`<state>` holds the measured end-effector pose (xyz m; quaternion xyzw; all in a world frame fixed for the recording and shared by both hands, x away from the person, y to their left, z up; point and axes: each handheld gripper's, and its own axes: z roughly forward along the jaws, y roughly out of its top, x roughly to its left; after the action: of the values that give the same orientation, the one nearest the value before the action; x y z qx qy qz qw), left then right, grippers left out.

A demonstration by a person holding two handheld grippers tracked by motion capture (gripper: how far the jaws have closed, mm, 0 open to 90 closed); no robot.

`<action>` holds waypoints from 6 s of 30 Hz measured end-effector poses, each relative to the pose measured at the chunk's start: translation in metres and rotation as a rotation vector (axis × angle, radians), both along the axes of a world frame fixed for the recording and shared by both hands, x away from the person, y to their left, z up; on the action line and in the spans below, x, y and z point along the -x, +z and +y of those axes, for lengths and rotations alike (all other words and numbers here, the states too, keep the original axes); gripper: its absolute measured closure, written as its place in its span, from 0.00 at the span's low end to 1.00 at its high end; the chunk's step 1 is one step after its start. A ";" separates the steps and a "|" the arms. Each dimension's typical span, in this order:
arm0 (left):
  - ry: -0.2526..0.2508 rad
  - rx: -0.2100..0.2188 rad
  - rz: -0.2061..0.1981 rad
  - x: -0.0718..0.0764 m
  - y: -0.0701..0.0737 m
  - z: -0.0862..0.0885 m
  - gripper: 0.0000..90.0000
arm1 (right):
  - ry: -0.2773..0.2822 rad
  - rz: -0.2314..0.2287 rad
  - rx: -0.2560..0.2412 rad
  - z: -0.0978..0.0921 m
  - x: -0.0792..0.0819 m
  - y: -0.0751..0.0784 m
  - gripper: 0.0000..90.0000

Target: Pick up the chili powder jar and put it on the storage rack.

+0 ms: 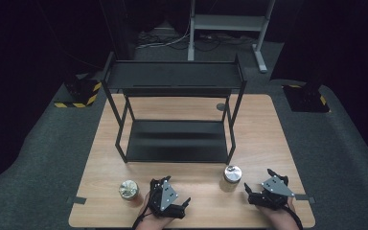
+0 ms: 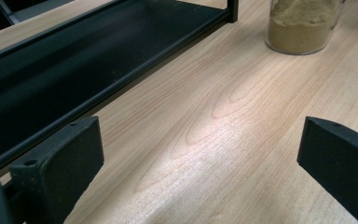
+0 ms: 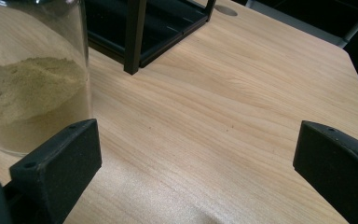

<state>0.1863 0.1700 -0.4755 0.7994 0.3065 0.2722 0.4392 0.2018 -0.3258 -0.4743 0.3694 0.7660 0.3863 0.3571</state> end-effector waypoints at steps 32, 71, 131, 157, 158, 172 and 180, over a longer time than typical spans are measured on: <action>-0.008 0.038 0.011 0.002 -0.001 0.005 0.01 | -0.008 0.018 -0.018 -0.002 -0.002 0.002 0.00; -0.058 0.183 -0.149 0.037 0.049 0.020 0.01 | -0.009 0.022 -0.035 -0.005 -0.003 0.002 0.00; 0.189 0.187 -0.146 0.074 0.034 0.112 0.01 | -0.010 0.022 -0.033 -0.004 -0.003 0.002 0.00; 0.216 0.208 -0.081 0.072 0.015 0.122 0.01 | -0.006 0.023 -0.033 -0.005 -0.003 0.002 0.00; 0.218 0.212 -0.078 0.072 0.015 0.122 0.01 | -0.006 0.022 -0.032 -0.004 -0.003 0.002 0.00; 0.229 0.234 -0.059 0.069 0.008 0.125 0.14 | -0.005 0.023 -0.037 -0.006 -0.004 0.002 0.00; 0.225 0.247 -0.058 0.069 0.004 0.129 0.25 | -0.005 0.023 -0.040 -0.006 -0.004 0.002 0.00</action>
<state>0.1173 0.2991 -0.4716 0.6918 0.4126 0.3030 0.5094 0.2055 -0.3317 -0.4728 0.3829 0.7612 0.3965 0.3415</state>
